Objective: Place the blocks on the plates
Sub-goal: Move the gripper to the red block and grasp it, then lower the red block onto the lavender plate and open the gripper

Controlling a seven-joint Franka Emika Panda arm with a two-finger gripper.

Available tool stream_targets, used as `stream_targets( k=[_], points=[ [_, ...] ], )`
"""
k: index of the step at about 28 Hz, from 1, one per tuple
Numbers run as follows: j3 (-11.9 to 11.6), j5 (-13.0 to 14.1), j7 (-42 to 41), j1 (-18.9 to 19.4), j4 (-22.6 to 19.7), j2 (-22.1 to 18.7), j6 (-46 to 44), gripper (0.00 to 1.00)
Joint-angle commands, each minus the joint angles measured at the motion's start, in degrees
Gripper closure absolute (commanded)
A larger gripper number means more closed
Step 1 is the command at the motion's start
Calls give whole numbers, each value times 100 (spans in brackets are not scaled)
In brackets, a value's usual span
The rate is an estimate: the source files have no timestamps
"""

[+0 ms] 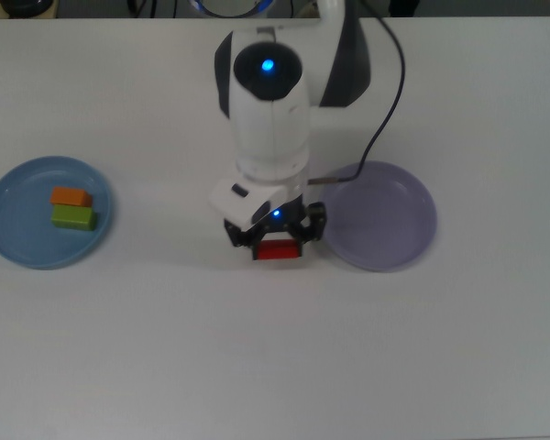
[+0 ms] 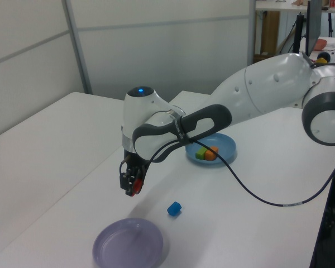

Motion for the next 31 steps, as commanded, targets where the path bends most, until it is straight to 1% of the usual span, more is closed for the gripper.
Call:
stream_targets(
  k=[1,2,5,7,10,14,20,26,27,28,29,31],
  points=[
    [265,-17,277,264,-100,-236,-178,83],
    [300,-34,312,317,-100,-236,-178,83],
    [310,-78,418,519,-100,-209,-178,83],
    [310,-210,515,642,-109,-165,-178,83],
    [310,-298,620,791,-144,-122,-178,83],
    [310,-368,664,845,-153,-7,-178,82],
    [310,-606,761,994,-162,142,-178,82],
    [310,-632,823,1047,-170,142,-205,78],
    [310,-632,831,1047,-170,142,-214,76],
    [310,-632,840,1047,-179,134,-240,70],
    [318,-632,849,1047,-179,133,-379,52],
    [310,-632,849,1056,-170,133,-494,33]
  ],
)
